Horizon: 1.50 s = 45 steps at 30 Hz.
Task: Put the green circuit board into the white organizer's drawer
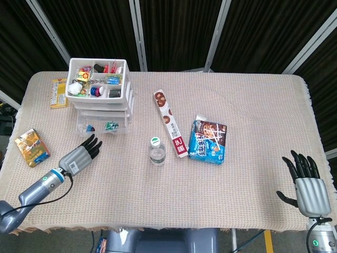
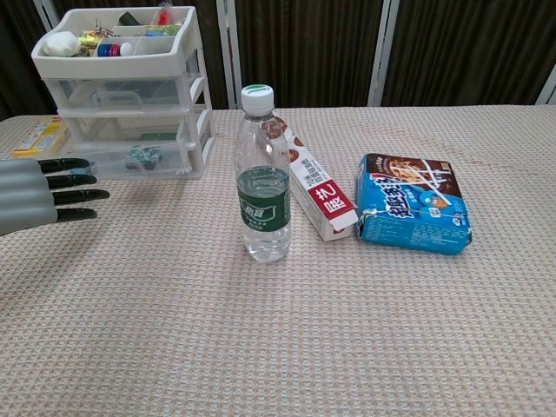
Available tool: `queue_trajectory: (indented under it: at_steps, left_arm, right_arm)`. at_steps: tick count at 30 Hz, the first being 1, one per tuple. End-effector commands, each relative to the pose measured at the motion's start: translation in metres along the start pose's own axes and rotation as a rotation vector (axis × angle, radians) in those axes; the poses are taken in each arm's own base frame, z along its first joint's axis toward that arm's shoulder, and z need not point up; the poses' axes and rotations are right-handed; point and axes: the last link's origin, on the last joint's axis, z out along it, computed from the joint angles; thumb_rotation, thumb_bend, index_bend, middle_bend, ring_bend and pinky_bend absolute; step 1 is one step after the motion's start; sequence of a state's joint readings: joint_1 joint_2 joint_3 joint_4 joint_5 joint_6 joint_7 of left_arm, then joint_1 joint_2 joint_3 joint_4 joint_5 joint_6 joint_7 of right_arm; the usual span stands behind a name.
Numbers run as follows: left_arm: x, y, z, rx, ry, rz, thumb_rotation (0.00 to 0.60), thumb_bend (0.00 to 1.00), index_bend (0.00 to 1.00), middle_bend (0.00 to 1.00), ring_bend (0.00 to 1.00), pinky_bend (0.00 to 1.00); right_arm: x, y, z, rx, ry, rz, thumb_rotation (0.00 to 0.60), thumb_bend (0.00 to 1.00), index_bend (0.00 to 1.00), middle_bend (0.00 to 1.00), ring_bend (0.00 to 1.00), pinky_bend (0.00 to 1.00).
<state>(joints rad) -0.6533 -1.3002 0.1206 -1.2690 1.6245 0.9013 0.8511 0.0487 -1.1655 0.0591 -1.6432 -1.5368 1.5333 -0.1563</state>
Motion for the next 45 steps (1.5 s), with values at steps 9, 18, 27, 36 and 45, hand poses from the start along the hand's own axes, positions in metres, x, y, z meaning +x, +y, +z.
queue_trajectory:
  at_steps: [9, 18, 27, 36, 45]
  left_arm:
    - [-0.012, -0.013, -0.006, 0.011, -0.032, 0.030, 0.600, 1.00, 0.12, 0.00, 0.00, 0.02]
    - [-0.009, -0.025, 0.013, 0.063, -0.048, 0.021, 0.600, 1.00, 0.12, 0.00, 0.00, 0.02]
    - [-0.007, -0.026, 0.028, 0.088, -0.067, 0.016, 0.600, 1.00, 0.12, 0.00, 0.00, 0.02]
    - [0.001, -0.026, 0.049, 0.127, -0.071, -0.014, 0.600, 1.00, 0.11, 0.00, 0.00, 0.02]
    - [0.008, -0.034, 0.060, 0.173, -0.071, -0.044, 0.600, 1.00, 0.11, 0.00, 0.00, 0.02]
  right_arm:
    - [0.000, -0.001, 0.000, 0.001, -0.002, 0.003, 0.600, 0.02, 0.14, 0.00, 0.00, 0.00]
    - [0.000, -0.001, 0.000, 0.000, 0.001, 0.002, 0.600, 0.02, 0.14, 0.00, 0.00, 0.00]
    - [0.000, -0.001, 0.000, 0.002, -0.002, 0.004, 0.600, 0.02, 0.14, 0.00, 0.00, 0.00]
    - [0.000, 0.000, 0.000, 0.000, -0.001, 0.004, 0.600, 0.02, 0.14, 0.00, 0.00, 0.00]
    - [0.000, -0.001, 0.000, 0.000, -0.004, 0.005, 0.600, 0.02, 0.14, 0.00, 0.00, 0.00]
